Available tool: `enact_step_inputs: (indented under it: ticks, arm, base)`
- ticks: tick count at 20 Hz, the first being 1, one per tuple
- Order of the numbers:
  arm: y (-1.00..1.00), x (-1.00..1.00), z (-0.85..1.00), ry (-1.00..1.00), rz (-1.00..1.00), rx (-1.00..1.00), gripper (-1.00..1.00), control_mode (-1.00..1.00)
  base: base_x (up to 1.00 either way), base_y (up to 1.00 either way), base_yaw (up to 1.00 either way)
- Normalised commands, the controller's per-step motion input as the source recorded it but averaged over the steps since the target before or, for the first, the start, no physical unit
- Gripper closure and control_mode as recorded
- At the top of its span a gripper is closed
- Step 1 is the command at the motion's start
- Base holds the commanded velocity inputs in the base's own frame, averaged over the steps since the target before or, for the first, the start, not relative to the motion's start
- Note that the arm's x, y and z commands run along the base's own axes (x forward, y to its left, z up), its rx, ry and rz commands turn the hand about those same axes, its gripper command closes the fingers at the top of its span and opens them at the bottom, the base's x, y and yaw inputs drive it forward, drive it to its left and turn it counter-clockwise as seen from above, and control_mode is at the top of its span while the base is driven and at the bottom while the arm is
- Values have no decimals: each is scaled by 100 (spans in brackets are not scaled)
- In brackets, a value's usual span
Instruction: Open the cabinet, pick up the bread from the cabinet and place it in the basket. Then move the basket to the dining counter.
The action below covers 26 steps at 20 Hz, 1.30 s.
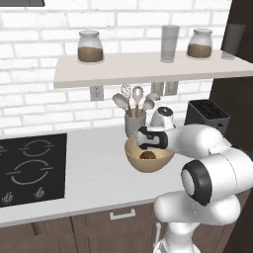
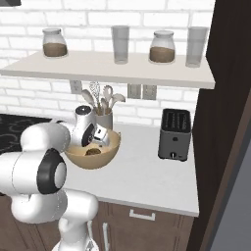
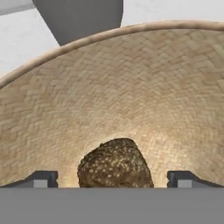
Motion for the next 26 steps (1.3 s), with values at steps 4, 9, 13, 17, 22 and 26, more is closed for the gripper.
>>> enact_step_inputs:
  ticks: [4,9,13,17,22,26]
  arm:
    - [-37,-32,64,1,-25,0,-100,-100]
    - [-53,-39,58,4,-23,0,-100,-100]
    - [-77,-64,13,0,-14,8,-100,-100]
    - [-34,-29,-3,0,-4,14,-100,-100]
    - [2,1,-13,-3,0,5,-100,-100]
    - [10,8,-21,0,0,2,-100,-100]
  base:
    - [0,0,0]
    - [0,0,0]
    - [0,0,0]
    - [0,0,0]
    - [0,0,0]
    - [0,0,0]
